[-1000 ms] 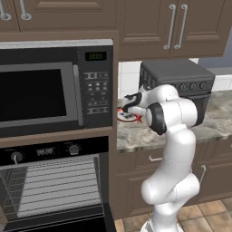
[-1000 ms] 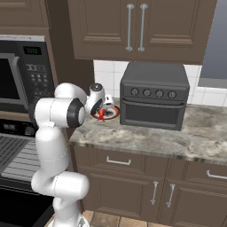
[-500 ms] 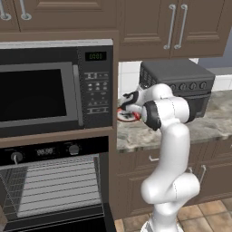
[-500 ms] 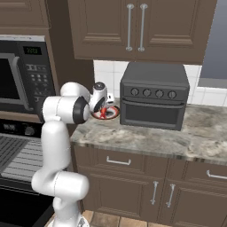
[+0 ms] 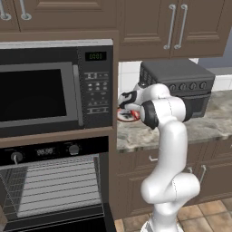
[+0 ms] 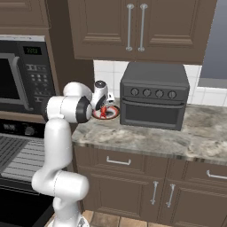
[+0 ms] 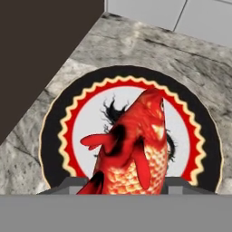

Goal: Take the fish from the oven and place it on the plate on the counter.

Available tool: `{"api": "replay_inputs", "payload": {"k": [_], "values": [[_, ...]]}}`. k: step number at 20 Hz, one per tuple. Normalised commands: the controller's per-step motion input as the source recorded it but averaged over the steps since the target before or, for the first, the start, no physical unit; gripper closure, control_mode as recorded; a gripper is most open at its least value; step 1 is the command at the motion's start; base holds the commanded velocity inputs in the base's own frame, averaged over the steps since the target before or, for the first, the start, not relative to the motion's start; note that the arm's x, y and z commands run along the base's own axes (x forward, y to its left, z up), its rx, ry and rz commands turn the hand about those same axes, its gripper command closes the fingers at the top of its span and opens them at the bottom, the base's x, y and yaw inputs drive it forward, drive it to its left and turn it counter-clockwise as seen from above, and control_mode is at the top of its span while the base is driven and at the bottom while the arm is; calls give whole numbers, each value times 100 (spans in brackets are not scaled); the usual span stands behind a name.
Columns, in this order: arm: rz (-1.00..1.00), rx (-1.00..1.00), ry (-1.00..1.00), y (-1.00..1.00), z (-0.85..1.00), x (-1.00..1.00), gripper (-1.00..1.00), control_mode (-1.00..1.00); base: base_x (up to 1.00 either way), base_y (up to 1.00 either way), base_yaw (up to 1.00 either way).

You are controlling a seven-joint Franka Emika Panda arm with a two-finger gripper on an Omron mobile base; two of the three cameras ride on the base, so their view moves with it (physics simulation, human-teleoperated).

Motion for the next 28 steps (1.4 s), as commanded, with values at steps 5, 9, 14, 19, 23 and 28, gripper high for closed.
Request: {"api": "replay_inputs", "payload": {"k": [5, 9, 14, 19, 23, 28], "values": [[0, 0, 0, 7, -19, 0, 100, -100, 0, 0, 0], [0, 0, 0, 1, 0, 1, 100, -100, 0, 0, 0], [0, 0, 0, 4, 0, 20, 100, -100, 0, 0, 0], [1, 0, 0, 2, -3, 37, 100, -100, 0, 0, 0], [0, 0, 0, 2, -6, 23, 100, -100, 0, 0, 0], [0, 0, 0, 2, -1, 4, -100, -100, 0, 0, 0]]}}
